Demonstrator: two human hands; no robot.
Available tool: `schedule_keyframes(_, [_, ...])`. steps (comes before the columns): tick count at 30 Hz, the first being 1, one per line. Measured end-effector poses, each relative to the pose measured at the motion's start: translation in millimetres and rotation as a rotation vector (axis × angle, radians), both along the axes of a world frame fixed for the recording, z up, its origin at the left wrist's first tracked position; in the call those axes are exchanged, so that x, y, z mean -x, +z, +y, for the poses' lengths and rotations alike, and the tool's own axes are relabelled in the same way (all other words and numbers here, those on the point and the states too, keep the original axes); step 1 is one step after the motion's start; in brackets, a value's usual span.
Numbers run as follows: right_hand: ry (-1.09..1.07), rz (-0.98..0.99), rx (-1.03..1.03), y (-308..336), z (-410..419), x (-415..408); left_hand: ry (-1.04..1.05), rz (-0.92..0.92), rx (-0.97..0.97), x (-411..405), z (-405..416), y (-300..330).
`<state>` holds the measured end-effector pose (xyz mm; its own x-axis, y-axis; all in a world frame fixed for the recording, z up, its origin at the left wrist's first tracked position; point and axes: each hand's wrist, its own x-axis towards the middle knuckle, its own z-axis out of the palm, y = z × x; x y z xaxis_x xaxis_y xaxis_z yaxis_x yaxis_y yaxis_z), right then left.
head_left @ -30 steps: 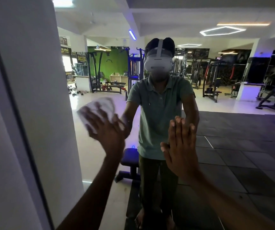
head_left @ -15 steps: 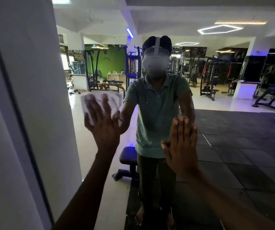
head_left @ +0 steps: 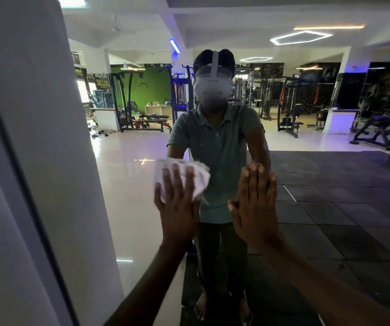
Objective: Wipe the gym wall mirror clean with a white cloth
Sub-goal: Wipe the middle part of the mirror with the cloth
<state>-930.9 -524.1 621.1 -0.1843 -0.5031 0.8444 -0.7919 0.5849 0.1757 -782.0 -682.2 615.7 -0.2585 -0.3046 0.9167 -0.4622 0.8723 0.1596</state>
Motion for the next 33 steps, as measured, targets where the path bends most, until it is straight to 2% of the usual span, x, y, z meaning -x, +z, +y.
schedule_keyframes(1, [-0.001, 0.005, 0.0, -1, 0, 0, -0.049, -0.087, 0.094, -6, -9, -4])
schedule_keyframes(2, [0.0, 0.015, -0.004, -1, 0, 1, -0.02, -0.088, 0.097, -14, -24, -3])
schedule_keyframes(4, [-0.004, 0.029, -0.005, 1, 0, 4, 0.111, 0.12, -0.115, -23, -33, 8])
schedule_keyframes(5, [-0.008, 0.027, 0.001, 0, 0, 3, 0.142, 0.169, -0.231, -20, -25, 11])
schedule_keyframes(6, [-0.012, 0.023, 0.005, -1, 0, 3, 0.116, 0.138, -0.236, -12, -12, 8])
schedule_keyframes(9, [-0.008, 0.015, 0.01, -4, -2, 1, -0.009, -0.124, 0.074, -13, -11, -10])
schedule_keyframes(11, [-0.007, 0.018, 0.011, -3, -2, 2, 0.043, -0.067, 0.018, -24, -27, -8])
schedule_keyframes(13, [-0.016, 0.019, 0.002, -3, -2, 2, 0.105, 0.061, -0.184, -17, -16, -7])
schedule_keyframes(14, [-0.02, 0.018, -0.002, -3, -2, 2, 0.08, 0.056, -0.226, -8, -2, -9])
schedule_keyframes(17, [-0.018, 0.02, -0.001, -3, -2, 2, 0.004, -0.075, -0.021, -7, -5, -17])
schedule_keyframes(18, [-0.014, 0.026, -0.004, -3, -1, 2, 0.028, -0.074, -0.01, -15, -17, -16])
schedule_keyframes(21, [-0.018, 0.028, -0.01, -2, 0, 3, 0.108, 0.065, -0.179, -11, -11, -9])
schedule_keyframes(22, [-0.02, 0.019, -0.01, -2, 0, 1, 0.075, 0.046, -0.204, -4, 2, -8])
schedule_keyframes(25, [-0.02, 0.007, -0.01, -4, 0, -1, 0.008, -0.102, 0.029, -5, -4, -9])
schedule_keyframes(27, [-0.021, 0.005, -0.01, -3, 0, 0, 0.069, -0.046, -0.027, -19, -19, -7])
schedule_keyframes(30, [-0.022, -0.008, -0.019, -2, 0, 0, 0.09, 0.072, -0.234, 0, 12, -9])
schedule_keyframes(31, [-0.024, -0.011, -0.026, -2, 0, 0, 0.029, 0.03, -0.202, 12, 29, -9])
schedule_keyframes(33, [-0.036, -0.005, -0.036, -2, 1, -1, -0.08, -0.1, 0.0, 16, 29, -4])
